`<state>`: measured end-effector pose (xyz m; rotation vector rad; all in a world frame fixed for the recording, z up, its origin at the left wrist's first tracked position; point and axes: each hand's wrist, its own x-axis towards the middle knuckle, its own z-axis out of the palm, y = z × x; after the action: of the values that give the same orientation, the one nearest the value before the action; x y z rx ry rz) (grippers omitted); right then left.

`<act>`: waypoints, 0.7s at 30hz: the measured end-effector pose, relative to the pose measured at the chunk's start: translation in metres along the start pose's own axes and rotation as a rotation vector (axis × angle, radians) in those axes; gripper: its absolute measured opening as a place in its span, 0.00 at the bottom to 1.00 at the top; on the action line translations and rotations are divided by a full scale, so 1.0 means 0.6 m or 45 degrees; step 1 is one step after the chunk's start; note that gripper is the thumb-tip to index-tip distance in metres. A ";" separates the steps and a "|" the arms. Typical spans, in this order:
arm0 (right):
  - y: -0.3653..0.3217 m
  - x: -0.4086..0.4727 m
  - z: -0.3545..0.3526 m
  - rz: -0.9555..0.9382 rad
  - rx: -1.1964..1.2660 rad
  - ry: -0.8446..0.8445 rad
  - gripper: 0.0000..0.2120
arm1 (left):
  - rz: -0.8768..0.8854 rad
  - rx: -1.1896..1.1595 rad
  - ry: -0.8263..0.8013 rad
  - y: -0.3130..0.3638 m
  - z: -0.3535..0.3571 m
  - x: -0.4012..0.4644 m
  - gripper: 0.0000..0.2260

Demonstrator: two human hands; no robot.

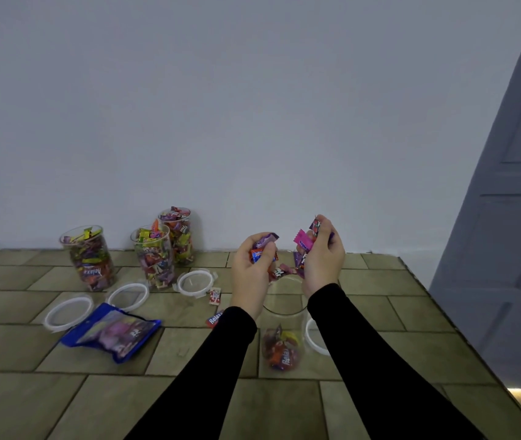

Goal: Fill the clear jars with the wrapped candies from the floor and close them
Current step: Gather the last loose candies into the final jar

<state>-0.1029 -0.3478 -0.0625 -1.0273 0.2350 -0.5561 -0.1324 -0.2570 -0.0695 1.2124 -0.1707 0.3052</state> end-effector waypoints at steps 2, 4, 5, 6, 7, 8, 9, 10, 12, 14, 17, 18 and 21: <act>0.004 0.000 -0.005 0.003 0.008 0.006 0.12 | -0.024 -0.030 -0.044 -0.002 0.001 0.000 0.06; 0.010 0.002 -0.009 0.014 0.002 0.022 0.13 | -0.038 -0.006 -0.045 -0.002 0.002 -0.001 0.06; 0.013 0.004 -0.009 0.023 -0.002 0.022 0.13 | -0.035 0.017 -0.033 -0.003 0.002 0.000 0.06; 0.015 0.005 -0.009 0.031 -0.008 0.020 0.14 | -0.026 0.048 -0.025 -0.005 0.001 0.002 0.06; 0.018 0.007 -0.008 0.033 -0.018 0.019 0.14 | -0.014 0.078 -0.025 -0.008 0.001 0.004 0.07; 0.018 0.007 -0.008 0.029 -0.026 0.020 0.14 | -0.008 0.099 -0.030 -0.010 0.000 0.006 0.06; 0.019 0.009 -0.008 0.021 -0.027 0.024 0.15 | -0.016 0.102 -0.036 -0.013 -0.001 0.007 0.06; 0.020 0.011 -0.008 0.016 -0.023 0.028 0.15 | -0.032 0.095 -0.042 -0.015 -0.001 0.007 0.06; 0.020 0.013 -0.008 0.019 -0.020 0.024 0.14 | -0.032 0.094 -0.059 -0.015 0.000 0.005 0.07; 0.019 0.014 -0.007 0.032 -0.031 0.013 0.13 | 0.025 0.141 -0.086 -0.015 -0.001 0.004 0.03; 0.017 0.013 -0.006 0.042 -0.029 0.008 0.13 | 0.115 0.229 -0.115 -0.017 -0.004 0.006 0.03; 0.017 0.013 -0.007 0.039 -0.028 0.008 0.12 | 0.121 0.239 -0.120 -0.019 -0.004 0.007 0.04; 0.016 0.011 -0.007 0.044 -0.038 0.003 0.12 | 0.144 0.245 -0.137 -0.022 -0.006 0.007 0.04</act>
<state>-0.0962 -0.3503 -0.0723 -1.0495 0.2631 -0.5240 -0.1246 -0.2573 -0.0811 1.4135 -0.3095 0.3616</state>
